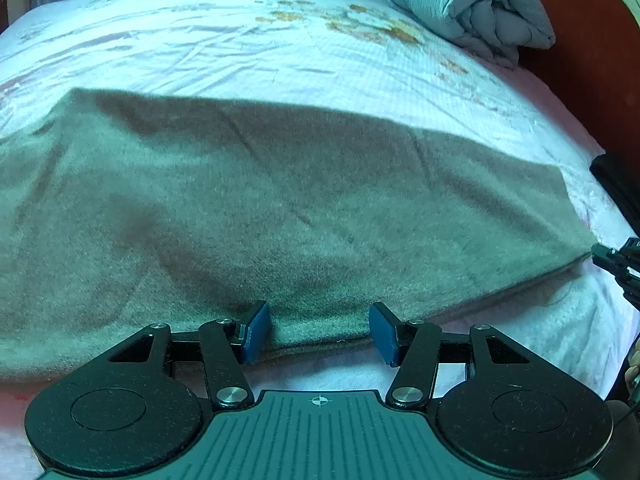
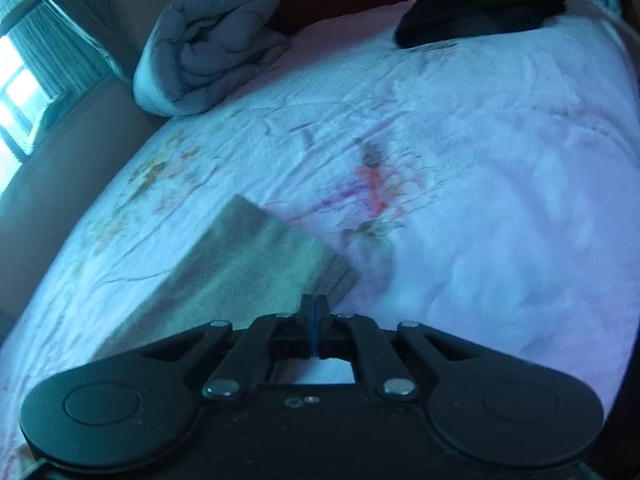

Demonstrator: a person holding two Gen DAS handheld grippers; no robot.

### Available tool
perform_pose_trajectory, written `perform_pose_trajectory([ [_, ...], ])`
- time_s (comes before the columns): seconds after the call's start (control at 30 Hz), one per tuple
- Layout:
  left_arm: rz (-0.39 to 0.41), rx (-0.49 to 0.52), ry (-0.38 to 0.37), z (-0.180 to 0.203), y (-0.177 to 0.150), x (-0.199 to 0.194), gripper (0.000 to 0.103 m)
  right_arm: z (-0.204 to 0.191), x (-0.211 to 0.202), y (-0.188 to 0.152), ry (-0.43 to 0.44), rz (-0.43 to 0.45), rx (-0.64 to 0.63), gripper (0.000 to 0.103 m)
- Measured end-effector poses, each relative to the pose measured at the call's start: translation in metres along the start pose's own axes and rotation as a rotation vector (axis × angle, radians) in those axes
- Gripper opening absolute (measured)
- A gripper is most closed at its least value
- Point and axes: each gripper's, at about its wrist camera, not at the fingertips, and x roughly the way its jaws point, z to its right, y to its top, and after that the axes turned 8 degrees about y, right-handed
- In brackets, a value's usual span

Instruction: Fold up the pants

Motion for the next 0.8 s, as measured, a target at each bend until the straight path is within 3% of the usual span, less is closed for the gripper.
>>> perform_pose_trajectory([
  [0.03, 0.004, -0.005, 0.001, -0.001, 0.001, -0.003, 0.056, -0.005, -0.004, 0.0, -0.003, 0.02, -0.02, 0.011],
  [0.07, 0.01, -0.011, 0.003, -0.003, 0.002, -0.005, 0.056, -0.01, -0.009, 0.0, -0.01, 0.039, -0.044, 0.015],
  [0.23, 0.055, -0.015, 0.039, -0.013, 0.012, -0.014, 0.056, -0.037, -0.01, 0.001, 0.081, 0.017, -0.119, 0.014],
  [0.5, 0.082, -0.116, 0.195, -0.076, 0.007, -0.019, 0.056, -0.135, 0.037, -0.038, 0.353, -0.242, -0.275, 0.014],
  [0.73, 0.095, -0.241, 0.332, -0.154, -0.027, -0.043, 0.056, -0.244, 0.084, -0.091, 0.569, -0.489, -0.392, 0.014],
  [0.8, 0.076, -0.257, 0.328, -0.173, -0.037, -0.039, 0.056, -0.282, 0.102, -0.106, 0.638, -0.584, -0.426, 0.016],
])
